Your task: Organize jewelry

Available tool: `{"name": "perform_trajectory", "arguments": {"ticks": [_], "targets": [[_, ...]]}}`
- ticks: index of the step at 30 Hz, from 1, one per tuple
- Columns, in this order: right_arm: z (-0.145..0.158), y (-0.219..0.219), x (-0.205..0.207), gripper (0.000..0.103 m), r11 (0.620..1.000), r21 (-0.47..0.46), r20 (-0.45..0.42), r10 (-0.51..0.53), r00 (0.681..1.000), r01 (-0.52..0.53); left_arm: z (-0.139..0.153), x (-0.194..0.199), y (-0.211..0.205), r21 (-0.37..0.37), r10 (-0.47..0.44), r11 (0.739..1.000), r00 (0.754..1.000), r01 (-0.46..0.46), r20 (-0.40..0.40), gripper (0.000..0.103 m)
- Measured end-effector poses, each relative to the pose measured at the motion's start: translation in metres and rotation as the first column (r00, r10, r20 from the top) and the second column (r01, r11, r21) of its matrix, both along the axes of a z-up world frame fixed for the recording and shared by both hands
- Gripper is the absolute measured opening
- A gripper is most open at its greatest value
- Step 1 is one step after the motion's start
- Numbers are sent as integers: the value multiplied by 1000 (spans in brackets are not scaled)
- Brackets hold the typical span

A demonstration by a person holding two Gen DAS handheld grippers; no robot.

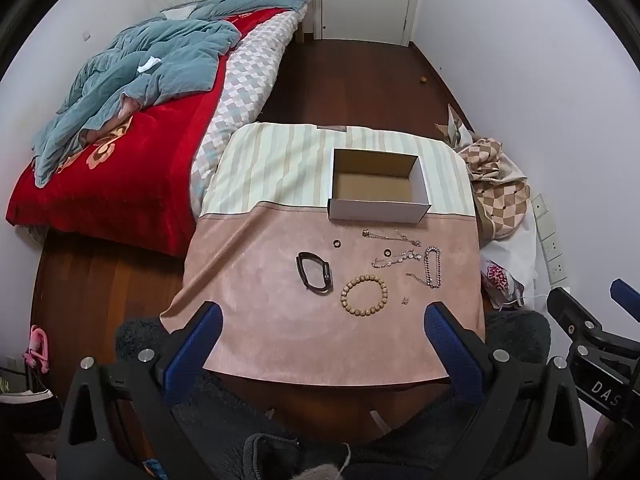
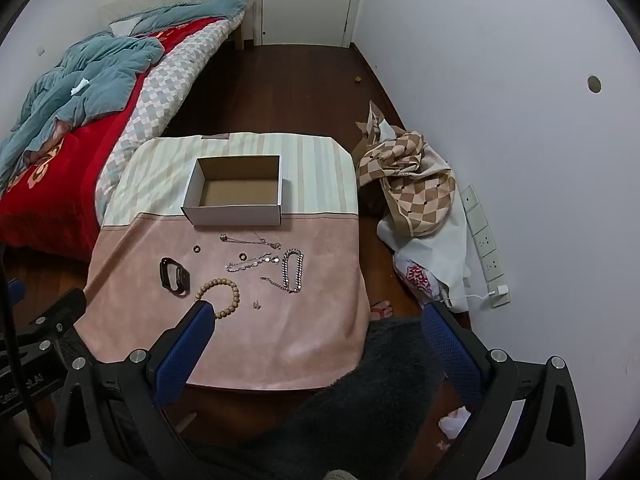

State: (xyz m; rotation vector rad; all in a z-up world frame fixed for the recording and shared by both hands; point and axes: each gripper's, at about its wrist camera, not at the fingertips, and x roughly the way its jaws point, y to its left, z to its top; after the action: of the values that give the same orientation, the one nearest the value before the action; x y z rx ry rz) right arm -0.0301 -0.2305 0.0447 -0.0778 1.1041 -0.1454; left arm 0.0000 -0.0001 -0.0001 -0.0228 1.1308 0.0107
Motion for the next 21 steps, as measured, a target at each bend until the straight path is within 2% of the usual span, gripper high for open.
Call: {"name": "perform_trajectory", "arguments": {"ticks": [21], "targets": [[-3,1,2,103,1000,10,-5,5,1000,-5,-1,0,-1,-2,0,1000,1000,0,5,103]]}}
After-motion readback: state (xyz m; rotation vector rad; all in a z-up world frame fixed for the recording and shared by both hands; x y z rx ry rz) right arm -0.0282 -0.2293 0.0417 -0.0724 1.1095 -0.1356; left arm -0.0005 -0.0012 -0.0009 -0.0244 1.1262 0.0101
